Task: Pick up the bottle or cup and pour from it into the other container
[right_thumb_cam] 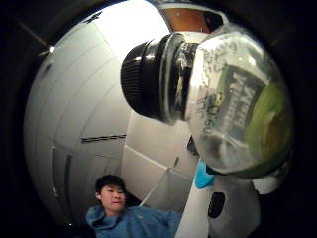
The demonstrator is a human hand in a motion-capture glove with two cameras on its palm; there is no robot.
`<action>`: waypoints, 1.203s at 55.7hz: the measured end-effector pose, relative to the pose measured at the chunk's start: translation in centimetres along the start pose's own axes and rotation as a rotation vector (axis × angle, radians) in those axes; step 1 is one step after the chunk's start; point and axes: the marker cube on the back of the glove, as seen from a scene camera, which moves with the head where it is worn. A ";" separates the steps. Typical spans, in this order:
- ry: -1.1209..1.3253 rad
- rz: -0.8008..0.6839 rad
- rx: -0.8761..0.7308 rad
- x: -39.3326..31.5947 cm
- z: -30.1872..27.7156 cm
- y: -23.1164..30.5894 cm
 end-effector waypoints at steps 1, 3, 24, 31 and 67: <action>0.001 -0.008 0.019 0.1 0.1 0.0; 0.008 -0.060 0.072 0.2 0.3 -0.3; 0.126 -0.030 -0.101 -3.7 1.7 -0.8; 0.209 -0.074 -0.223 -6.4 2.7 -1.2; 1.256 -0.211 -0.826 -15.5 9.3 -1.2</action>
